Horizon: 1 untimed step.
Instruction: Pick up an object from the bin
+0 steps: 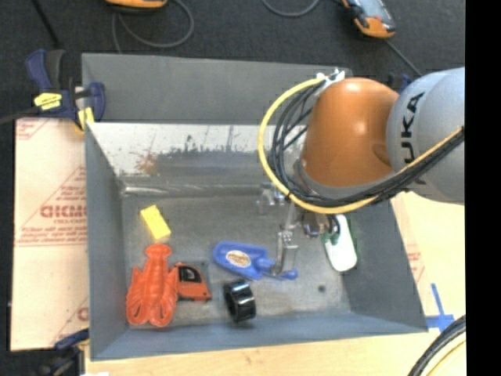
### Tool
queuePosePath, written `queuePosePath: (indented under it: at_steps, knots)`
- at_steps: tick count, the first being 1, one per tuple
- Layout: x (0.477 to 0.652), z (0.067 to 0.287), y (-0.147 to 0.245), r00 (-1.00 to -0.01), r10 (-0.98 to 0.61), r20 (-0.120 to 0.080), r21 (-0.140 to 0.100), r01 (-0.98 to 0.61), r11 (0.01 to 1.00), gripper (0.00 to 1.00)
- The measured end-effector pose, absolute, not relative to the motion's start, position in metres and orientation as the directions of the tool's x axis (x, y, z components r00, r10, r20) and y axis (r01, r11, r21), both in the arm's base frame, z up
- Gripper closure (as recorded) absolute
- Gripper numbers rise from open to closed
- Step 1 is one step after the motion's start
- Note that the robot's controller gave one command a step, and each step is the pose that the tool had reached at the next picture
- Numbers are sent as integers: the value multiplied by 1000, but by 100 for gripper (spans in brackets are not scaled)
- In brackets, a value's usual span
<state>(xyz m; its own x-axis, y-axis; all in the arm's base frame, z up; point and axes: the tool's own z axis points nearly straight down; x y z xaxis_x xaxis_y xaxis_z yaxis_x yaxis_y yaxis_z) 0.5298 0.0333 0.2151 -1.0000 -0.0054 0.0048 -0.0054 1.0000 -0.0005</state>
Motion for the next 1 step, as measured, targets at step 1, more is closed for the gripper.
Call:
queuePosePath:
  at_steps: [1]
  knots:
    - [531, 219, 33, -1000, -5, -1, 0, -5, 1000, 0]
